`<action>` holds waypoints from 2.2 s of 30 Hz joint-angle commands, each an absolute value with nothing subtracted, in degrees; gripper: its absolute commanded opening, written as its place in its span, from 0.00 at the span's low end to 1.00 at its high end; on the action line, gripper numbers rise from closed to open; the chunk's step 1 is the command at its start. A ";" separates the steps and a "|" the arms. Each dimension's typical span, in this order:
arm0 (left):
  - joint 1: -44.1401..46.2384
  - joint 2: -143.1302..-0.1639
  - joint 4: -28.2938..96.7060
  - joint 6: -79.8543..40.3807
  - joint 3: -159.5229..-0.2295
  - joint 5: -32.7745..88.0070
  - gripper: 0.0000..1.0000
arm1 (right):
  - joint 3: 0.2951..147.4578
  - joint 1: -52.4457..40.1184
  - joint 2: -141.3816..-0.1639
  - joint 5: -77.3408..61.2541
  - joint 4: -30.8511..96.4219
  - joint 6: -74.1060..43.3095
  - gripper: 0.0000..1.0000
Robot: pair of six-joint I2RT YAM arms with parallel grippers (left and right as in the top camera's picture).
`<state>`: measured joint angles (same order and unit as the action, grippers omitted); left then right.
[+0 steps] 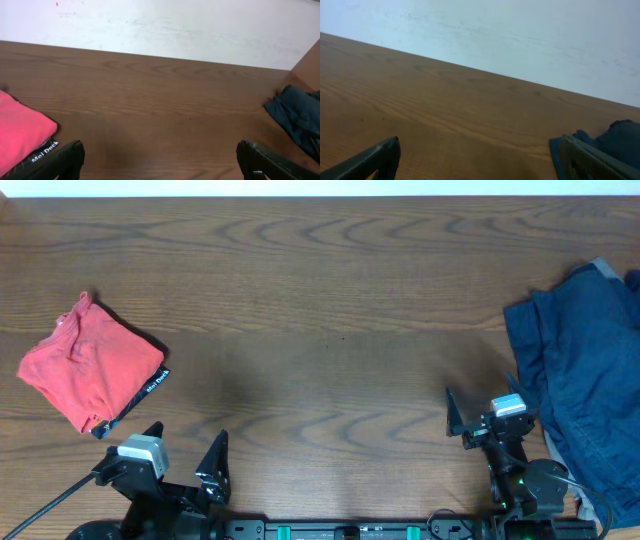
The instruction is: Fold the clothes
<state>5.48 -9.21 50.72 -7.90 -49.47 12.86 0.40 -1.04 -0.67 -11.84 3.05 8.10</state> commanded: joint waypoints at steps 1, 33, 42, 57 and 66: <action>5.65 -9.06 50.48 -8.40 -49.39 12.16 0.98 | 0.32 -1.48 -0.32 -12.67 3.20 9.47 0.99; 3.75 -8.38 56.86 -7.07 -46.00 7.35 0.98 | 0.32 -1.48 -0.32 -12.67 3.18 9.47 0.99; 0.54 -0.12 37.32 -7.09 -22.28 5.45 0.98 | 0.32 -1.48 -0.32 -12.67 3.18 9.47 0.99; 0.78 -0.10 3.53 -7.33 -0.23 5.48 0.98 | 0.32 -1.48 -0.32 -12.67 3.18 9.47 0.99; 0.78 -0.23 3.51 -7.33 -0.23 5.48 0.98 | 0.32 -1.48 -0.32 -12.67 3.18 9.47 0.99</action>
